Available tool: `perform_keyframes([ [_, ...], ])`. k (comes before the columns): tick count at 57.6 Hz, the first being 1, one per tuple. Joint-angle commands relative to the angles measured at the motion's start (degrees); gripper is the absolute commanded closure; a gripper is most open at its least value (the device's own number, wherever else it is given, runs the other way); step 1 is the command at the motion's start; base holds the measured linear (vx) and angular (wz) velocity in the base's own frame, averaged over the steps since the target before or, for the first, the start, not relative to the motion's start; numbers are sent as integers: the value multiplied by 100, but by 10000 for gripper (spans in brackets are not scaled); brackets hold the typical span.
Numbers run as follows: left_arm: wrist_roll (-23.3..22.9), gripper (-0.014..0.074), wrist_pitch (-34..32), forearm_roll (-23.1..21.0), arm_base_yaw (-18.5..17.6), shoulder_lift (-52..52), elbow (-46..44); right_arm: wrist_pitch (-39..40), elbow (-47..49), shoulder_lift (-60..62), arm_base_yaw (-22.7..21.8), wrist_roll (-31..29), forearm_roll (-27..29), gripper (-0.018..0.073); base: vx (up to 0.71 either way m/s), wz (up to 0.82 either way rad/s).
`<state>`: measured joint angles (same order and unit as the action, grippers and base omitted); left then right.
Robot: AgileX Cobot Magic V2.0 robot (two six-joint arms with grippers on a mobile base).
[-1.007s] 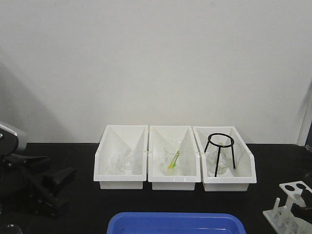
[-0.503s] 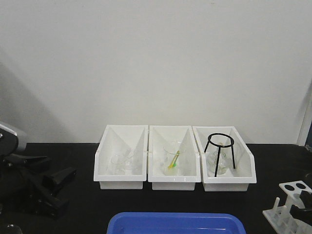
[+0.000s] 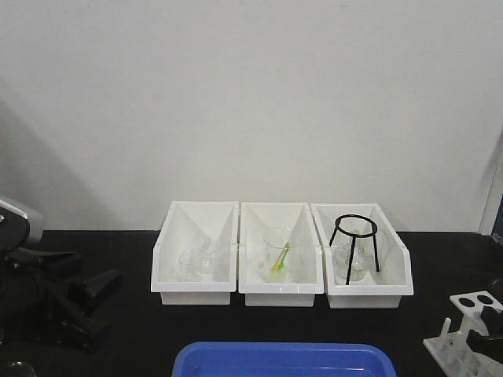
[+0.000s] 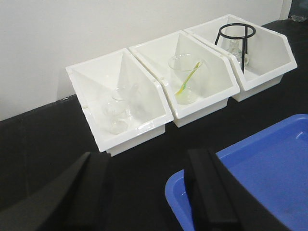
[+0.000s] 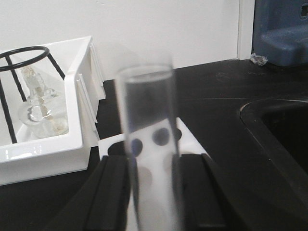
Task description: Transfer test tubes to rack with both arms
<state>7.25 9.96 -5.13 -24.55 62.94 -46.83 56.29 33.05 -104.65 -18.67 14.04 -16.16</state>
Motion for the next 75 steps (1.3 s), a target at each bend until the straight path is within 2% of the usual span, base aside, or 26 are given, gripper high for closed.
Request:
perform_keyframes([
  [1,-47,151,-469,-48,0,-118,-161,521,136,199,-18,-44,-18,162,0,0],
  [24,-47,151,-457,-47,0,-118,-161,761,136,936,-24,-57,66,133,0,0],
  [36,-47,151,-421,-47,0,-118,-161,420,136,1971,-24,-57,60,133,0,0],
  [44,-47,151,-325,-47,0,-118,-161,-7,136,2716,-19,-18,-252,133,0,0],
  [51,-47,158,-205,-47,0,-118,-161,-717,136,3521,-19,402,-938,150,0,0],
  [58,-47,227,-7,-49,0,-118,-161,-1527,136,4298,-19,1520,-1865,234,0,0],
  [63,-47,330,207,-49,0,-118,-161,-1950,136,4765,-19,2419,-2651,349,0,0],
  [72,-47,587,432,-49,0,-124,-161,-2340,136,5434,-19,3955,-4246,567,0,0],
  [73,-47,621,437,-49,0,-124,-161,-2340,136,5477,-19,4109,-4411,573,0,0],
  [75,-47,620,444,-49,0,-124,-161,-2340,136,5570,-19,4488,-4821,573,0,0],
])
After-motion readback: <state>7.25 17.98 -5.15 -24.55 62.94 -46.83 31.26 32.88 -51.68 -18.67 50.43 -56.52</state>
